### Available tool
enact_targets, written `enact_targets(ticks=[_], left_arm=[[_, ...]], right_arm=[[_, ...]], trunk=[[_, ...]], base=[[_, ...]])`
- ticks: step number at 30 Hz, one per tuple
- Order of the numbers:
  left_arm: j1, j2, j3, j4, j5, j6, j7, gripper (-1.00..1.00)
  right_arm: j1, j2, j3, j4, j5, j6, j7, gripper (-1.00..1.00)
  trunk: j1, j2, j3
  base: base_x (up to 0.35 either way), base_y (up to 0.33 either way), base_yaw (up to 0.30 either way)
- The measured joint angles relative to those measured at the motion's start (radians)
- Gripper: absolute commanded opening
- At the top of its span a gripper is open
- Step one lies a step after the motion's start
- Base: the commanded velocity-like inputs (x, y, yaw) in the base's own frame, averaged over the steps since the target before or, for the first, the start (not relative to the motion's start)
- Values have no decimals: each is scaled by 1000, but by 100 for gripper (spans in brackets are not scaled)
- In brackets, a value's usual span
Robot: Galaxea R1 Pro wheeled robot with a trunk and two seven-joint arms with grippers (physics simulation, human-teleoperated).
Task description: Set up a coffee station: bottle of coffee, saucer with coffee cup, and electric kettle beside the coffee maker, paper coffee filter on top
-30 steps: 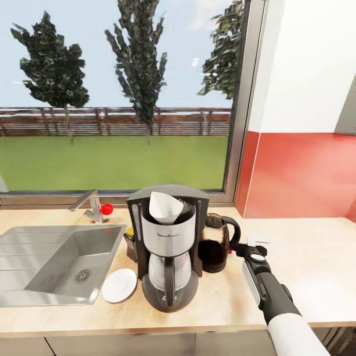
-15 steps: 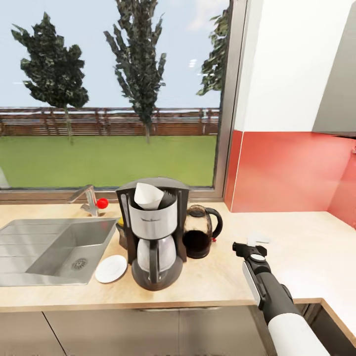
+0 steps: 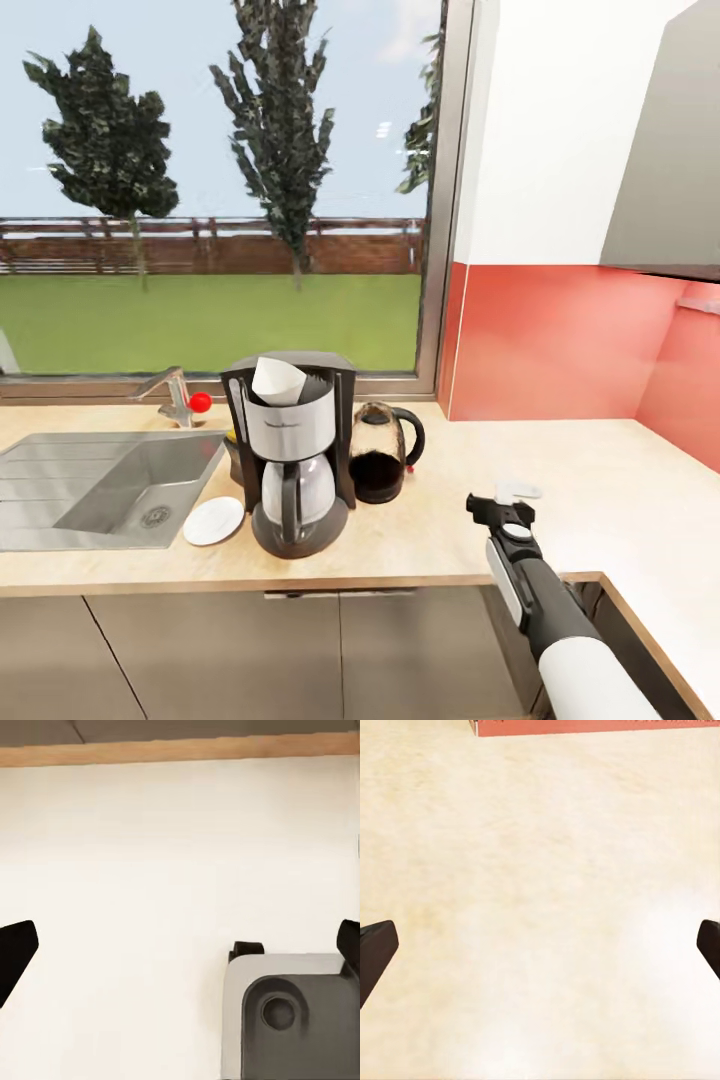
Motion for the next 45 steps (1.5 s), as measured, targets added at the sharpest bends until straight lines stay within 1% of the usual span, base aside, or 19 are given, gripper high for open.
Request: enact_targets(ticks=[3, 6, 7, 8, 9, 11, 13, 14, 15, 17, 19, 23, 34, 37, 40, 43, 44, 45], left_arm=[[0, -3, 5, -64, 28, -90, -4, 100], [0, -2, 7, -90, 58, -176, -7, 100], [0, -3, 7, -100, 68, -217, -8, 100], [0, -4, 7, -104, 71, -230, -8, 100], [0, -6, 7, -114, 76, -262, -8, 100], [0, -9, 8, -127, 79, -288, -7, 100], [0, -10, 8, -142, 80, -300, -7, 100], [0, -10, 9, -159, 81, -304, -6, 100], [0, -10, 10, -168, 81, -305, -6, 100], [0, -10, 10, -178, 82, -307, -6, 100], [0, -10, 10, -183, 88, -309, -6, 100], [0, -9, 9, -186, 96, -309, -6, 100], [0, -9, 9, -203, 99, -309, -5, 100], [0, -10, 9, -203, 99, -309, -5, 100], [0, -11, 10, -204, 99, -309, -5, 100], [0, -12, 10, -203, 99, -309, -5, 100], [0, -14, 9, -203, 99, -309, -5, 100], [0, -15, 10, -203, 99, -308, -5, 100]], right_arm=[[1, 0, 0, 81, 0, -107, 1, 100], [1, 0, 1, 161, 1, -197, 3, 100], [1, 1, 1, 198, 1, -232, 3, 100], [2, 1, 2, 211, 1, -244, 3, 100], [2, 1, 3, 247, 1, -279, 1, 100], [2, 1, 3, 301, 1, -345, -1, 100], [3, 1, 4, 352, 1, -433, -2, 100], [3, 1, 4, 381, 1, -495, -4, 100], [3, 1, 4, 398, 1, -530, -5, 100], [3, 1, 4, 425, 1, -582, -7, 100], [3, 1, 3, 443, 1, -614, -9, 100], [3, 1, 3, 450, 0, -628, -10, 100], [3, 1, 4, 466, 0, -630, -10, 100], [3, 1, 4, 514, 0, -629, -9, 100], [3, 2, 4, 583, -1, -628, -6, 100], [3, 3, 3, 679, 0, -628, -2, 100], [3, 3, 2, 737, 0, -628, -1, 100], [3, 2, 2, 774, 0, -629, 0, 100]], trunk=[[0, 0, 0], [0, 0, 0], [0, 0, 0], [0, 0, 0], [0, 0, 0], [0, 0, 0], [0, 0, 0], [0, 0, 0], [0, 0, 0], [0, 0, 0], [0, 0, 0], [0, 0, 0], [0, 0, 0], [0, 0, 0], [0, 0, 0], [0, 0, 0], [0, 0, 0], [0, 0, 0]], base=[[-9, -3, 0], [-2, -1, 0], [0, 0, 0], [0, 0, 0], [0, 0, 0], [0, 0, 0], [-124, 41, 0], [-236, 96, 0], [-267, 122, 0], [-290, 152, 0], [-290, 195, 0], [-285, 218, 0], [-273, 233, 0], [-250, 235, 0], [-223, 215, 0], [-116, 109, 0], [-38, 36, 0], [-24, 23, 0]])
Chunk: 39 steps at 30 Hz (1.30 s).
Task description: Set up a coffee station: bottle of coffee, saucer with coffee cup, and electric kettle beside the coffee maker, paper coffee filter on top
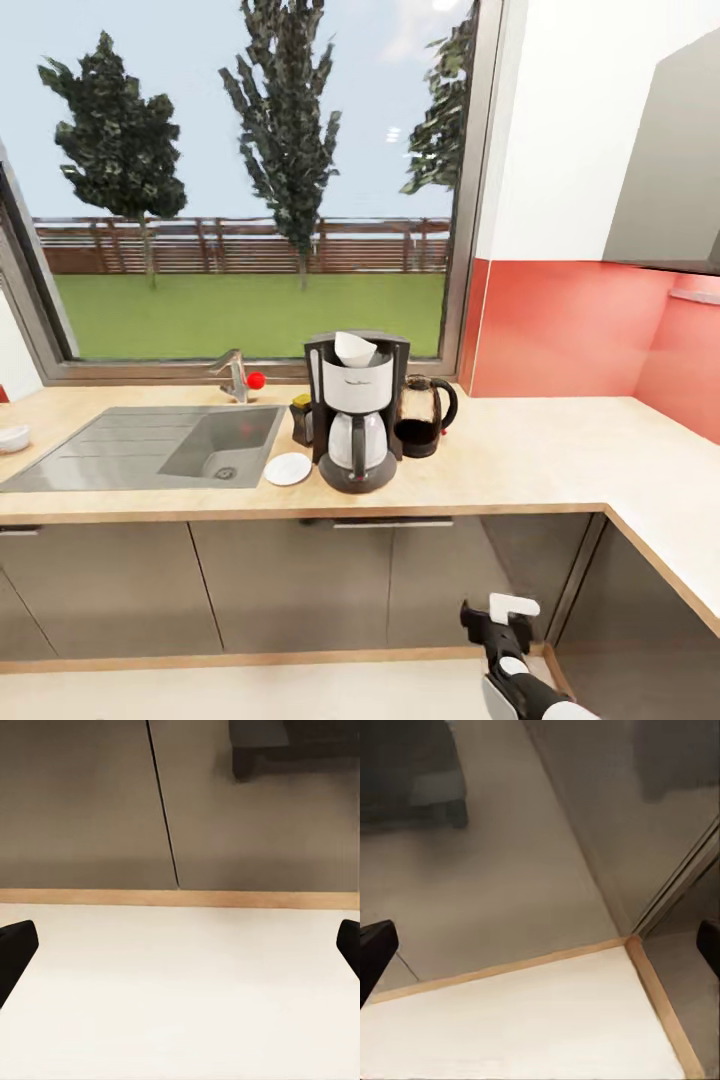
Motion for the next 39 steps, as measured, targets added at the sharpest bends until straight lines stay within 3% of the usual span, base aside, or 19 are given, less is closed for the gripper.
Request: enact_targets(ticks=[3, 10, 12, 17, 20, 26, 31, 39], left_arm=[[0, -4, 1, 1, 0, 0, 0, 100], [1, -9, -5, 17, -3, 2, -5, 100], [2, -10, -7, 19, -4, 3, -6, 100], [6, -18, -10, 21, -6, 5, -8, 100], [11, -23, -11, 21, -7, 5, -7, 100], [14, -25, -11, 21, -7, 6, -3, 100], [14, -28, -11, 22, -7, 7, -1, 100], [14, -29, -11, 25, -7, 7, -1, 100]], right_arm=[[1, -1, 1, 60, 2, 0, 3, 100], [32, -7, 2, 82, 8, 27, 35, 100], [39, -10, 3, 83, 9, 94, 47, 100], [43, -25, 5, 84, 10, 383, 127, 100], [43, -40, 5, 84, 10, 460, 200, 100], [44, -78, 9, 84, 10, 490, 233, 100], [44, -76, 63, 84, 27, 489, 235, 100], [44, -63, 76, 84, 30, 492, 235, 100]], trunk=[[0, 0, 0], [0, 0, 0], [0, 0, 0], [0, 0, 0], [0, 0, 0], [0, 0, 0], [0, 0, 0], [0, 0, 0]], base=[[-11, 10, 0], [-1, 1, 0], [0, 0, 0], [0, 0, 0], [0, 0, 0], [0, 0, 0], [0, 0, 0], [0, 0, -14]])
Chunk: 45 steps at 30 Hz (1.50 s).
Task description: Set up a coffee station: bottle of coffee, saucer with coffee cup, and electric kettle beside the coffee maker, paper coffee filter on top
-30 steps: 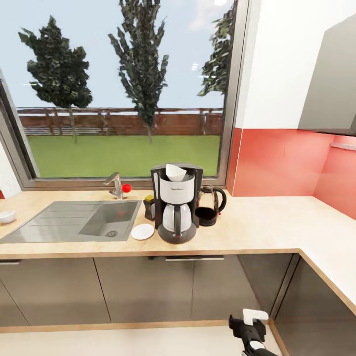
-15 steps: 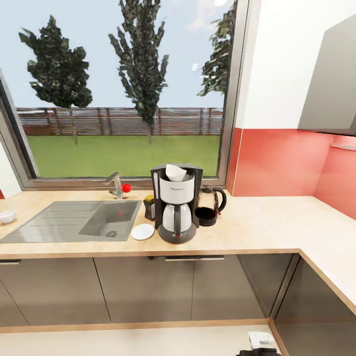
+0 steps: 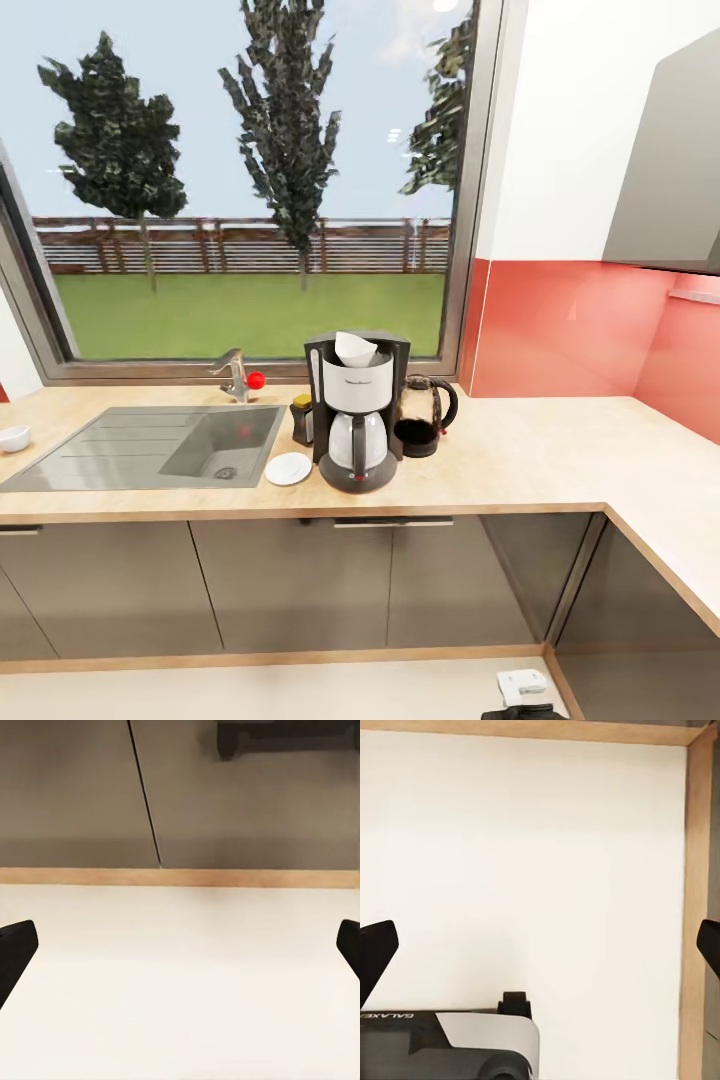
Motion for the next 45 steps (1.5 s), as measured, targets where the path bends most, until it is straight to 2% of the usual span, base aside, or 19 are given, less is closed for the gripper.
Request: enact_targets(ticks=[8, 19, 24, 26, 35, 45], left_arm=[[0, -3, -1, 18, -4, 0, -2, 100], [0, -5, 2, 18, 2, -1, 1, 100], [0, -3, 6, 18, 6, -3, 3, 100], [0, -3, 8, 18, 7, -2, 5, 100], [0, -3, 9, 18, 7, -2, 9, 100], [0, -3, 11, 18, 7, -1, 9, 100]], right_arm=[[0, -2, -1, 0, 0, 0, 0, 100], [0, -3, 0, 0, 1, 0, 7, 100], [2, -7, 1, 2, 4, 0, 117, 100], [2, -8, 1, 2, 4, -1, 134, 100], [6, -8, 1, 2, 4, -1, 145, 100], [9, -11, 0, 1, 4, -1, 147, 100]], trunk=[[0, 0, 0], [0, 0, 0], [0, 0, -1], [0, 0, -1], [0, 0, -4], [0, 0, -8]], base=[[0, 0, 18], [0, 0, 260], [0, 1, 278], [0, 48, 278], [27, 254, 278], [174, 289, 278]])
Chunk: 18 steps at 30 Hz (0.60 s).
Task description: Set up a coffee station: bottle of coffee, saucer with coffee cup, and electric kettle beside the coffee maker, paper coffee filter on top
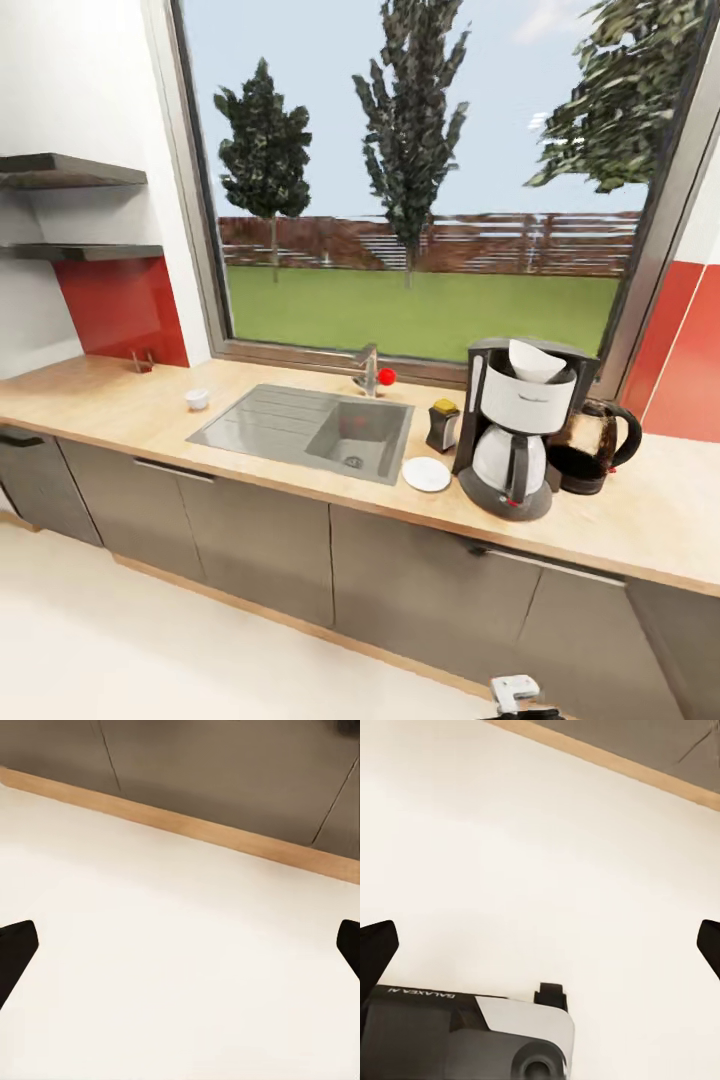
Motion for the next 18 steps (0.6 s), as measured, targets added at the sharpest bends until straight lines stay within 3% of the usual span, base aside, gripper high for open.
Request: enact_targets(ticks=[4, 9, 15, 18], left_arm=[[0, 0, 0, 0, 0, 0, 0, 100], [0, 0, 0, 0, 0, -1, 0, 100], [0, 0, 0, 0, 1, 0, 1, 100], [0, 0, 1, 0, 1, 0, 1, 100]], right_arm=[[0, -4, 0, 0, 0, 1, 1, 100], [2, -13, 10, 1, 11, 2, -4, 100], [30, -25, 58, 1, 99, -1, -6, 100], [34, -25, 62, 1, 113, -3, -4, 100]], trunk=[[0, 0, -1], [0, 0, -2], [0, 0, -2], [0, 0, -2]], base=[[228, 278, 249], [236, 273, 66], [237, 272, 6], [228, 275, 0]])
